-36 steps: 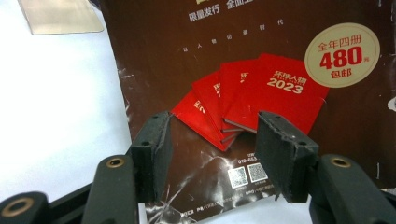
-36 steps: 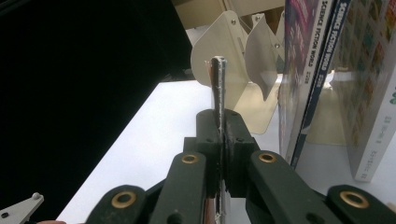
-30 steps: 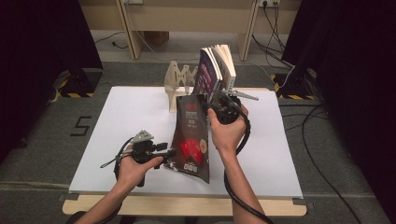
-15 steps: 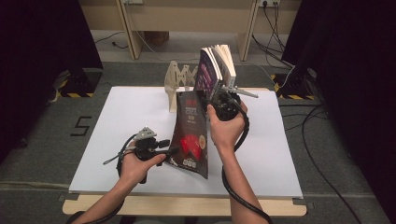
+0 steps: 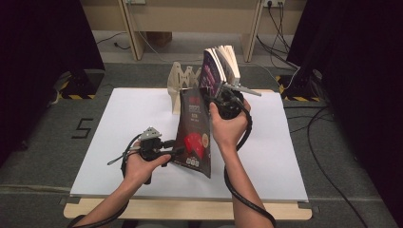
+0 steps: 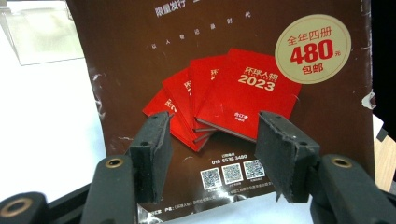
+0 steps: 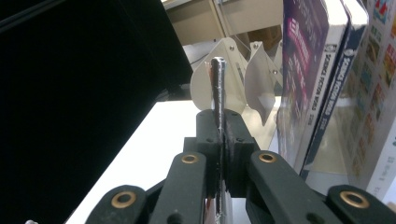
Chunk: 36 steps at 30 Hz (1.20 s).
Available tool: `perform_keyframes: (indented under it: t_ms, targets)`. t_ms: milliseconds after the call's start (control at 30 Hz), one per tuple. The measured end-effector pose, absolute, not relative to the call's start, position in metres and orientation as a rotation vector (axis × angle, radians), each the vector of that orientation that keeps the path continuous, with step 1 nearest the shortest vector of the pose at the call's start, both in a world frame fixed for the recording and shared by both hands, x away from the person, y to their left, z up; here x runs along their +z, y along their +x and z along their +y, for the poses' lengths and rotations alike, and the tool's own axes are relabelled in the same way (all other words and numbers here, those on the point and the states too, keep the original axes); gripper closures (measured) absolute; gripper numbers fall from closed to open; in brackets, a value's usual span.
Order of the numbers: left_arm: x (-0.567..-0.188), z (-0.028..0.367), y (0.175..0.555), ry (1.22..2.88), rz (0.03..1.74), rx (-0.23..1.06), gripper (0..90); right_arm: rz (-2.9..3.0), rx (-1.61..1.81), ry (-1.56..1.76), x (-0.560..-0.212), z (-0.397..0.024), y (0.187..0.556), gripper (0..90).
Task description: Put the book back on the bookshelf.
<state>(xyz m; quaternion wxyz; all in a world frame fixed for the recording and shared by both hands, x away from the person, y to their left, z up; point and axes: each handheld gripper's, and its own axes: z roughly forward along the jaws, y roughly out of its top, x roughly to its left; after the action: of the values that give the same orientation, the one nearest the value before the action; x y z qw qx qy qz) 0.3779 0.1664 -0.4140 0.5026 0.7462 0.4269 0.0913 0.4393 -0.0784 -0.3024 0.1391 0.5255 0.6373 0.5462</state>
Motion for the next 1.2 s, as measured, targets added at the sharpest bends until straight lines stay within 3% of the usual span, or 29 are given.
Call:
perform_keyframes:
  t_ms: [667, 1200]
  targets:
    - [-0.400, 0.164, 0.390, 1.766, 1.026, 0.235, 43.6, 1.780, 1.616, 1.502, -0.295, -0.071, 0.444, 87.3]
    - [-0.366, 0.154, 0.406, 1.744, 0.972, 0.275, 42.7, 1.750, 1.630, 1.497, -0.292, -0.063, 0.453, 87.3]
